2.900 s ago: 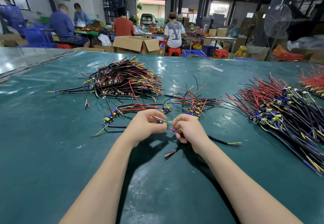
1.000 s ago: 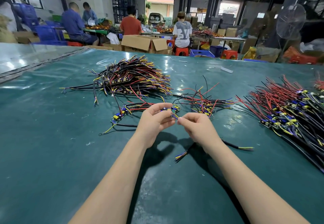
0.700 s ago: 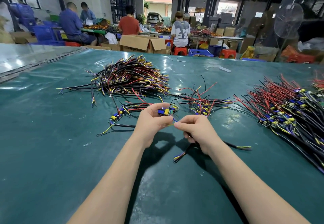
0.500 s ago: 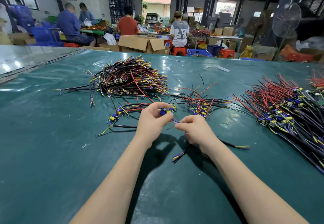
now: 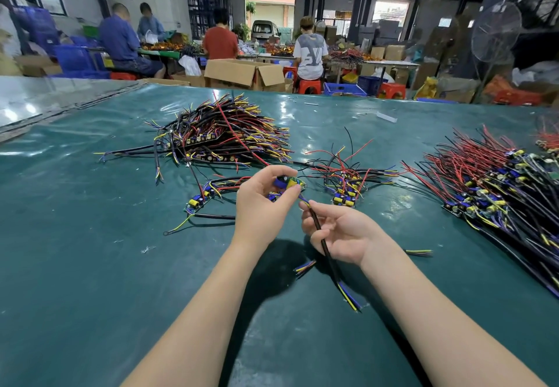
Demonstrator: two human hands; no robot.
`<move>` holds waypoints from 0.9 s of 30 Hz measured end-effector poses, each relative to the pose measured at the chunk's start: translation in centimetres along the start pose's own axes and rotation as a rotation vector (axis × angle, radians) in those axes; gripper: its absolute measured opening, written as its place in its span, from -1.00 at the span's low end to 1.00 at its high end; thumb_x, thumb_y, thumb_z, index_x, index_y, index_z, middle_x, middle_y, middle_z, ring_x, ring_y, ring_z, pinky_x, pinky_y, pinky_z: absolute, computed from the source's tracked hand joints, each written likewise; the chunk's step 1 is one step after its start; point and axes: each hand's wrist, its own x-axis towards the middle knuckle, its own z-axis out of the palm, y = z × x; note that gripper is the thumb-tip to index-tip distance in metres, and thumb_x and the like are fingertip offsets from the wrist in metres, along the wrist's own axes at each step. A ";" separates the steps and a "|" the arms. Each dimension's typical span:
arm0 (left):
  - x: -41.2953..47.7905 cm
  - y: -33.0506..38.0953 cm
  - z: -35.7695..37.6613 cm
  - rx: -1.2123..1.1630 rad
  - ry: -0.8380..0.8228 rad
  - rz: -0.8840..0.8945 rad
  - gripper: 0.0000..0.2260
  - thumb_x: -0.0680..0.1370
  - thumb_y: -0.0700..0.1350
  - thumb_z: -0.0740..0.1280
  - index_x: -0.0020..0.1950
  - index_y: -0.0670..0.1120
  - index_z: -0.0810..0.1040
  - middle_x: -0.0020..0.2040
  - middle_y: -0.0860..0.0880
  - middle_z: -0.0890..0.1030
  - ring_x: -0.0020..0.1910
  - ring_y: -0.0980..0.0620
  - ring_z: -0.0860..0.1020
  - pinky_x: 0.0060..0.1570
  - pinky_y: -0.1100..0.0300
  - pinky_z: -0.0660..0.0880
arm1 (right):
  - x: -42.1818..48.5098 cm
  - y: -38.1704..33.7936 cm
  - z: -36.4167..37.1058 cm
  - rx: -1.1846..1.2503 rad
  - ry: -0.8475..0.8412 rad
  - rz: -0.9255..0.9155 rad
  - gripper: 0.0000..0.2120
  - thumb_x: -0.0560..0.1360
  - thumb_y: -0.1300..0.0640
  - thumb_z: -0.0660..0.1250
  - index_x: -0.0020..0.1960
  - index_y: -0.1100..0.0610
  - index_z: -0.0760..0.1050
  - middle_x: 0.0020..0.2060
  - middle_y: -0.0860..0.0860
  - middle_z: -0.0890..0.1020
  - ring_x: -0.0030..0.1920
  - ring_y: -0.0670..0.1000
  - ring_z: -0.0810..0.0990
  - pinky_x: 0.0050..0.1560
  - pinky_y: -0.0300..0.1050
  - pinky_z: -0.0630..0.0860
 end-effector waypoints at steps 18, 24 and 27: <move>0.9 -1.5 -1.2 -0.405 -0.043 -0.667 -0.85 0.52 -0.26 0.32 -0.20 -0.05 0.52 -0.34 0.02 0.54 -0.44 0.17 0.52 -0.42 0.34 0.51 | 0.4 0.9 -0.1 -0.526 0.113 -0.561 -0.81 0.44 0.42 0.30 -0.14 0.14 0.51 -0.55 -0.07 0.51 -0.58 -0.15 0.41 -0.61 -0.36 0.23; 0.8 -1.5 -0.7 -0.489 -0.084 -0.624 -0.86 0.57 -0.29 0.23 -0.16 -0.13 0.49 -0.31 -0.03 0.53 -0.43 0.09 0.59 -0.36 0.29 0.57 | 0.8 1.6 0.4 -0.904 0.283 -0.889 -0.72 0.42 0.31 0.36 -0.35 -0.01 0.46 -0.50 -0.05 0.43 -0.55 0.00 0.32 -0.47 -0.24 0.25; 0.9 -1.3 -0.4 -0.544 -0.105 -0.592 -0.86 0.57 -0.32 0.20 -0.13 -0.17 0.48 -0.34 -0.04 0.58 -0.44 0.10 0.61 -0.32 0.27 0.59 | 0.8 1.3 0.4 -0.801 0.305 -0.822 -0.74 0.43 0.33 0.34 -0.37 0.07 0.45 -0.52 -0.01 0.43 -0.63 -0.03 0.33 -0.53 -0.29 0.24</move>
